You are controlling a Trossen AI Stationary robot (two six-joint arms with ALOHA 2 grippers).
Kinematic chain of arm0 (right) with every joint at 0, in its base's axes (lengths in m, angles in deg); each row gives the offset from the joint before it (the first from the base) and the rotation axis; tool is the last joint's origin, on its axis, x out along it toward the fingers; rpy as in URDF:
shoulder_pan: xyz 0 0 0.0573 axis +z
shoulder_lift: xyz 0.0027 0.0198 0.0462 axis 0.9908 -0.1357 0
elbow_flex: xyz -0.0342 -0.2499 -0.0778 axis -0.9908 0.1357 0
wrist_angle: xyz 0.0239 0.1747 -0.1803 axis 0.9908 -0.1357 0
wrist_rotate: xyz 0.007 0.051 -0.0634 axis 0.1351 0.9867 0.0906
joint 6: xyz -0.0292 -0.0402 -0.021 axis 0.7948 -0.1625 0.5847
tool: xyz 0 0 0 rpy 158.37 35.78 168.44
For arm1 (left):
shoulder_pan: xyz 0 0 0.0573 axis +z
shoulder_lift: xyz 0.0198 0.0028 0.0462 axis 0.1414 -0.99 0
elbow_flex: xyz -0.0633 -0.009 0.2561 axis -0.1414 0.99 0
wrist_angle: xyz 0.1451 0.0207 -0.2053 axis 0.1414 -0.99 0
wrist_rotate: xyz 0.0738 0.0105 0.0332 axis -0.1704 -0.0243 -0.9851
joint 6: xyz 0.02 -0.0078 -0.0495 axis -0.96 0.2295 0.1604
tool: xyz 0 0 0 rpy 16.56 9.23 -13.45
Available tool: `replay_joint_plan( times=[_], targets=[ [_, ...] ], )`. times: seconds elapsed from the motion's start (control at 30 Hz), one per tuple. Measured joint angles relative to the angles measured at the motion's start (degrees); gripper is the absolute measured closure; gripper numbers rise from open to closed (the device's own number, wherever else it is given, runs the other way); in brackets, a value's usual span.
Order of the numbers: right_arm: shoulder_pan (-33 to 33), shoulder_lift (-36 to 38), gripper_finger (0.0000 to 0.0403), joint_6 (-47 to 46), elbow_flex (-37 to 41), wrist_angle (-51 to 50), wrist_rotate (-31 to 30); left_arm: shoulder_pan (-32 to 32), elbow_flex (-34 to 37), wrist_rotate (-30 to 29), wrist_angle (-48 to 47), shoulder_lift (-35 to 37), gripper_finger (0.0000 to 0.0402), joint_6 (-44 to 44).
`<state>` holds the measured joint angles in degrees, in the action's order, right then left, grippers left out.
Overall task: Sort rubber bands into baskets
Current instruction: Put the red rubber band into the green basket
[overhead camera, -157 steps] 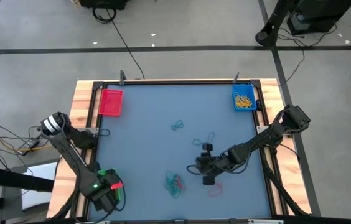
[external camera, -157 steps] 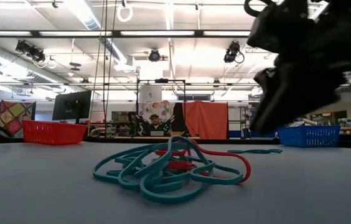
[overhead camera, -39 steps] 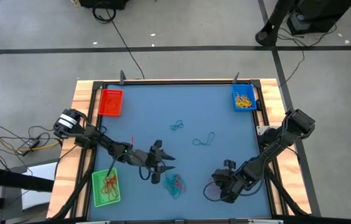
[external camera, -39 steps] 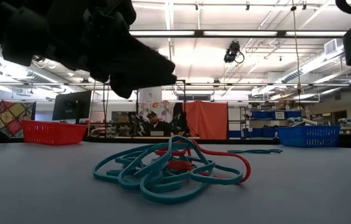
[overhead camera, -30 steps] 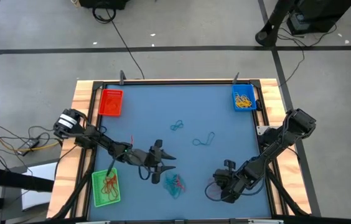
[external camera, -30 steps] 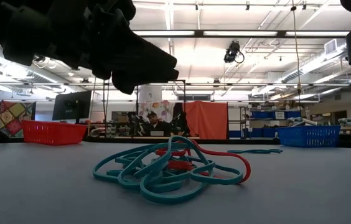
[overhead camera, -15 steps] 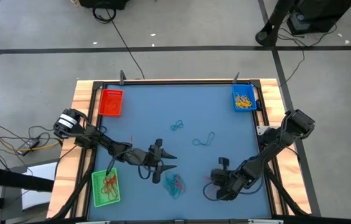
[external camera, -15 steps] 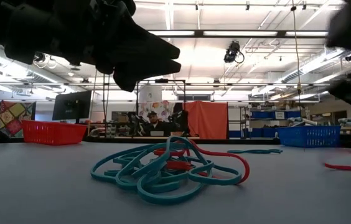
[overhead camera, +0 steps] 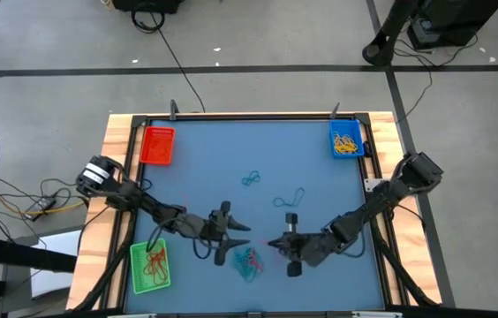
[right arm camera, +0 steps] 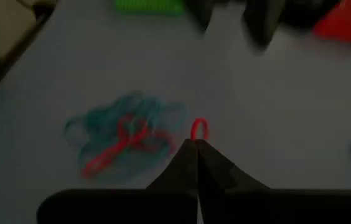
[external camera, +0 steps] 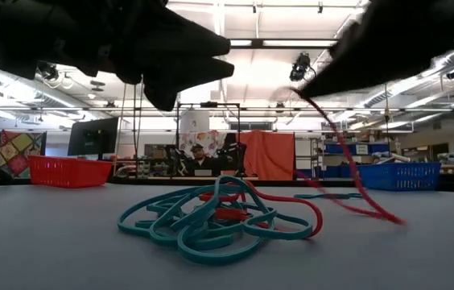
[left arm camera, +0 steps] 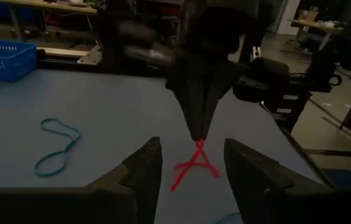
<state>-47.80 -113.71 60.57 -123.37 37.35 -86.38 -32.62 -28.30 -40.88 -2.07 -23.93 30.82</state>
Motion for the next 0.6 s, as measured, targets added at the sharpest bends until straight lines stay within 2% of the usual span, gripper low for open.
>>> replay_joint_plan(
  times=[0.17, 0.47, 0.6],
  targets=[
    [-2.6, 0.0, 0.0400, 8.1, -0.1, 6.6, 2.4, -0.8, -1.9, 0.0, -0.1, -3.3, 0.0225, -0.3],
    [-4.9, 0.1, 0.0401, 11.7, -0.1, 8.0, 5.2, -0.4, -6.6, -0.8, 0.1, -8.3, 0.0225, -2.7],
    [-4.9, 0.1, 0.0401, 13.3, -0.1, 10.4, 3.7, -0.3, -6.7, -3.0, -0.8, -8.4, 0.0239, -2.5]
  ],
)
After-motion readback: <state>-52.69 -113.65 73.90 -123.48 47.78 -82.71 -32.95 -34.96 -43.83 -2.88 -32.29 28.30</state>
